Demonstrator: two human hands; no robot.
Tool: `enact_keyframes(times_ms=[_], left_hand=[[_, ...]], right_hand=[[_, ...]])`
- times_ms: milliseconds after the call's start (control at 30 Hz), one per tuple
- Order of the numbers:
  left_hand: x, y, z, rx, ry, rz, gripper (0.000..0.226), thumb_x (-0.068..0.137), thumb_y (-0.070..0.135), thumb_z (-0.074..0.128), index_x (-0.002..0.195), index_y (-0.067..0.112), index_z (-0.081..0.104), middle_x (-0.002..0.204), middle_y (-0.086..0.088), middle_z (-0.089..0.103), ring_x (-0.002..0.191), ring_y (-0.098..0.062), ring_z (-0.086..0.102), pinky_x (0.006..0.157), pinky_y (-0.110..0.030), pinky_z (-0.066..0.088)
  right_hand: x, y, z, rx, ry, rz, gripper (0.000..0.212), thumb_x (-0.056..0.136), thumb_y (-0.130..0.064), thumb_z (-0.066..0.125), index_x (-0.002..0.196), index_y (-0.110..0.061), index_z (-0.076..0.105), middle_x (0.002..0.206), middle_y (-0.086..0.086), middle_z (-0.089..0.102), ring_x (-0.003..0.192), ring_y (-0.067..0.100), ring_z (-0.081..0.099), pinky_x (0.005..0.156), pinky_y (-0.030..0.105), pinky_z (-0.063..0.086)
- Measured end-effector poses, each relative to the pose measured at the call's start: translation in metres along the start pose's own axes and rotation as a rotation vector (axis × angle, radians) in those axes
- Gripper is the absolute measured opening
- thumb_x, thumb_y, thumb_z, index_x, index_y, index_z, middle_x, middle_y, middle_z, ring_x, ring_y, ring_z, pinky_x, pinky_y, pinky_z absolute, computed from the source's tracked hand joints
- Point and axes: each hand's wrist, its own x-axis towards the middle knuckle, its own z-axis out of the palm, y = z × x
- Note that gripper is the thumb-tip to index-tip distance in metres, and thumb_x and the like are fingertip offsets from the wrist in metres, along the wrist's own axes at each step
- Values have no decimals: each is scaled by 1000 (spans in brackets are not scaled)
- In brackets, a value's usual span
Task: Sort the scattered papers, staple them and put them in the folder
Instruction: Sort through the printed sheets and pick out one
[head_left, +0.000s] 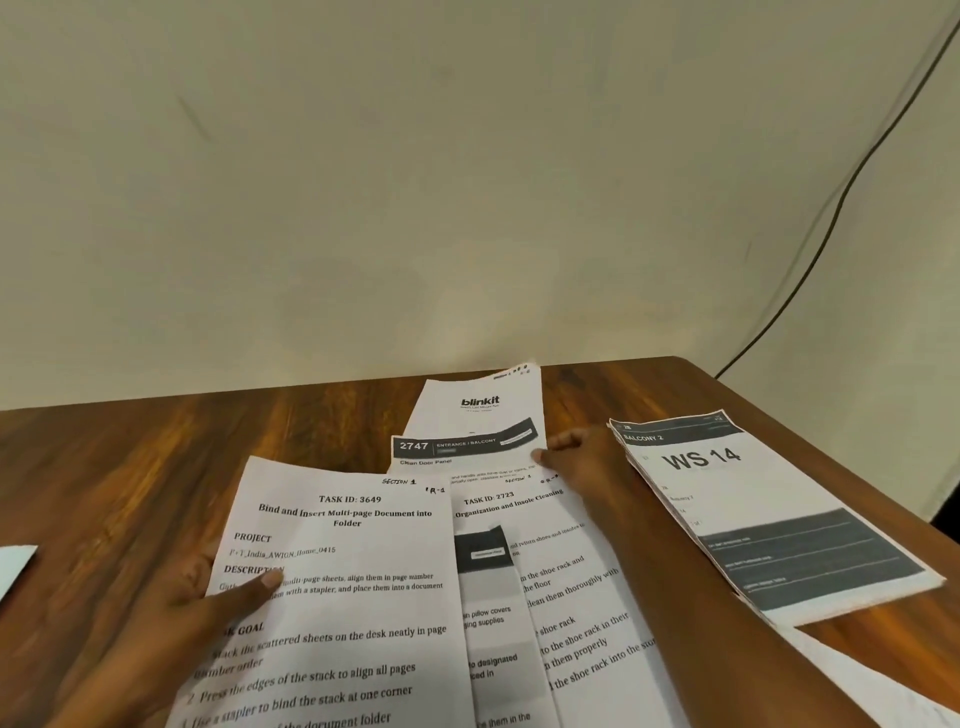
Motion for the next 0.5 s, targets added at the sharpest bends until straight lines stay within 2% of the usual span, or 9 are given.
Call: enact_keyframes(times_ms=[100,200,333,400,433,500], left_hand=[[-2,1,2,-21,-5,-1,39,82,3,72,120,-1,67,104,-37,74,94,-67,68,97,-86,41],[-5,4,4,-1,-3,5,29,88,-2,68,117,-1,68,102,-38,74,92,-67,68,98,-84,42],[-9,6,6,44,-21,14,18,94,-6,64,112,-6,68,95,-38,74,71,-54,74,95,-74,48],[-10,7,7,64,-38,28,18,95,-7,63,112,-7,66,93,-38,74,64,-50,74,79,-69,58],[-10,7,7,73,-43,34,17,95,-8,61,112,-7,66,90,-38,74,59,-48,74,63,-61,63],[-12,8,8,77,-40,43,13,96,-11,59,106,-7,66,81,-35,74,49,-42,71,40,-42,59]], right_hand=[[-3,8,-7,160,-29,-45,10,83,-22,86,84,-14,79,81,4,80,87,28,77,88,43,62],[-4,11,-15,247,-76,-65,11,88,-20,82,82,-11,79,84,11,80,84,27,75,91,48,60],[-4,13,-25,312,-141,-57,12,92,-19,77,83,-13,79,88,8,81,87,24,76,94,47,60],[-4,14,-28,363,-187,-28,10,93,-19,76,87,-11,79,93,8,81,94,28,77,97,47,59],[-3,14,-29,379,-196,-26,9,93,-18,76,88,-11,79,94,9,81,96,30,77,98,47,58],[-3,14,-28,404,-185,-34,6,91,-16,78,86,-12,79,94,9,81,100,31,76,100,46,57]])
